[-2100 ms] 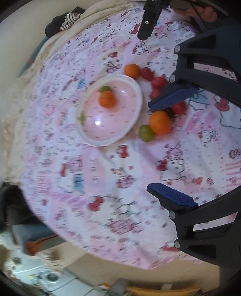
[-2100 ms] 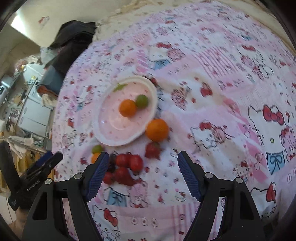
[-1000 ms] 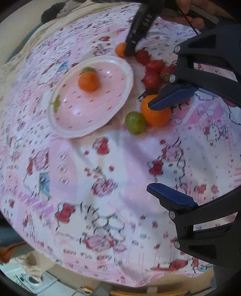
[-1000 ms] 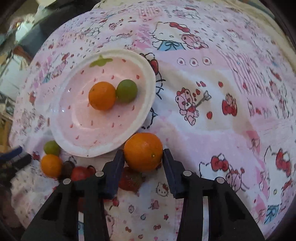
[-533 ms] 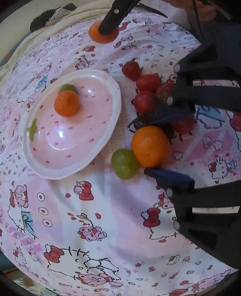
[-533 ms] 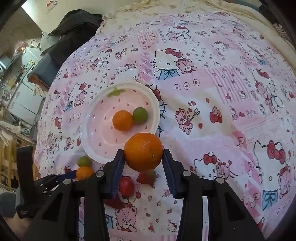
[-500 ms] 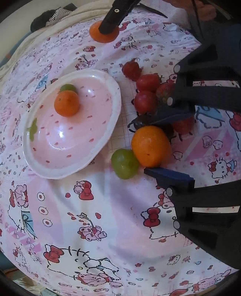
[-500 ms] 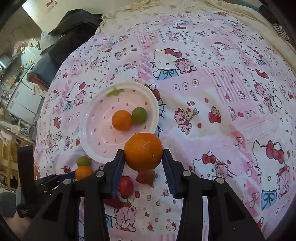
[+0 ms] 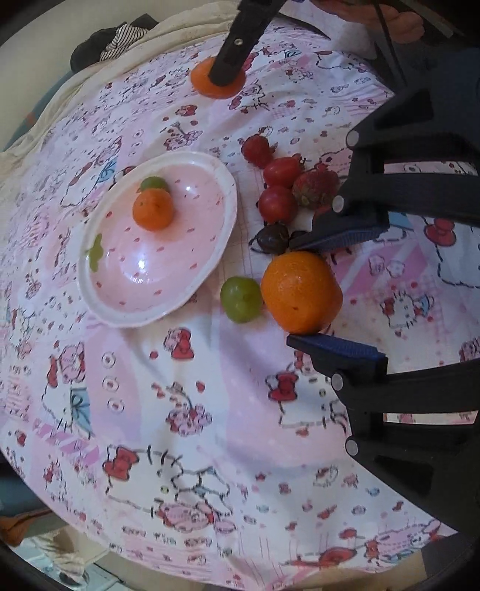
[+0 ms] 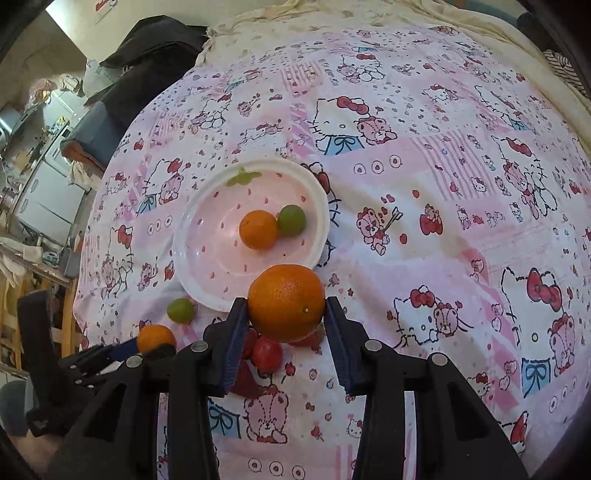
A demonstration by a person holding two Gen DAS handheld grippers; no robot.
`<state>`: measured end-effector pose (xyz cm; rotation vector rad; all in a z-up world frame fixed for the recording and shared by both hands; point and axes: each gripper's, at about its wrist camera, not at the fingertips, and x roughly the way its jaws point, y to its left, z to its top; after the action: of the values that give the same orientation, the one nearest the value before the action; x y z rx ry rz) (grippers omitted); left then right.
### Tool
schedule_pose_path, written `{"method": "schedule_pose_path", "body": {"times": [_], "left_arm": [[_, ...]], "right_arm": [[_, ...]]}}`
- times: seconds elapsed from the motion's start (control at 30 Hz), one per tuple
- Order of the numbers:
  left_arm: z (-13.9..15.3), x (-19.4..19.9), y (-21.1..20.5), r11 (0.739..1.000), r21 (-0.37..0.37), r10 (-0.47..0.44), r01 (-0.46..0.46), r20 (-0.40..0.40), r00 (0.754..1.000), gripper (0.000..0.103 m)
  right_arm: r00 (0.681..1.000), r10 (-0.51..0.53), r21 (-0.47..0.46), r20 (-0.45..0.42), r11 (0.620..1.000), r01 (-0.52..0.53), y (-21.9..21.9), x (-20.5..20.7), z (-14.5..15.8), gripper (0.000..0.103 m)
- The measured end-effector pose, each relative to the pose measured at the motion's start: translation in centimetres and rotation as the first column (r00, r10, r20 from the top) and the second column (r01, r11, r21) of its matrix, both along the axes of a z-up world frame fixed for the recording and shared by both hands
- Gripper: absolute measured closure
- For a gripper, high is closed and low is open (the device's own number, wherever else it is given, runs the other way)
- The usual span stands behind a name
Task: Organize fruits
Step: 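Grasp a large orange with the left tool while the right tool grasps a tangerine, then lower the orange and tangerine into the pink plate and open both tools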
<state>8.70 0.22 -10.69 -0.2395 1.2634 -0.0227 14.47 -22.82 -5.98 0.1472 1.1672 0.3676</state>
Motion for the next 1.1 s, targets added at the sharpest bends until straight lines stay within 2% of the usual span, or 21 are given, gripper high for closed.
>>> {"method": "schedule_pose_path", "body": {"times": [0.13,0.27,0.37,0.5,0.57,0.7,0.8,0.97,1.1], "left_arm": [[0.8,-0.4,0.5,1.0,0.02,0.013,-0.014,0.026,1.0,0.064],[2.9,-0.8,1.2,0.998,0.041,0.037,-0.041,0.098,0.995,0.064],[4.6,-0.7,1.7,0.996,0.056,0.062,-0.072,0.153,0.986,0.064],[7.7,-0.2,2.4,0.991,0.079,0.084,-0.107,0.251,0.964,0.064],[9.1,0.2,2.4,0.992,0.085,0.065,-0.094,0.292,0.954,0.064],[11.8,1.4,1.9,0.986,0.143,0.023,-0.083,0.377,0.926,0.064],[12.5,2.7,2.2,0.985,0.149,0.022,-0.087,0.393,0.919,0.064],[11.8,4.8,2.6,0.985,0.14,0.041,-0.098,0.363,0.931,0.064],[10.4,6.3,2.5,0.985,0.144,0.04,-0.093,0.336,0.941,0.064]], "right_arm": [[1.0,-0.002,0.0,0.021,1.0,0.002,-0.1,-0.5,0.5,0.06],[0.999,-0.032,0.022,0.029,0.999,0.032,-0.9,-0.8,1.1,0.06],[0.997,-0.055,0.084,0.048,0.995,0.051,-1.4,-1.1,2.2,0.06],[0.991,-0.07,0.128,0.111,0.99,0.055,-1.5,-1.1,3.9,0.06],[0.987,-0.064,0.139,0.146,0.989,0.043,-1.2,-1.0,4.7,0.06],[0.981,-0.053,0.169,0.185,0.985,0.021,-0.5,0.2,5.6,0.06],[0.977,-0.048,0.183,0.209,0.983,0.009,-0.1,1.0,6.1,0.06],[0.974,-0.05,0.216,0.221,0.976,0.001,0.4,2.3,6.4,0.06],[0.977,-0.043,0.209,0.209,0.978,-0.002,1.1,3.6,5.8,0.06]]}}
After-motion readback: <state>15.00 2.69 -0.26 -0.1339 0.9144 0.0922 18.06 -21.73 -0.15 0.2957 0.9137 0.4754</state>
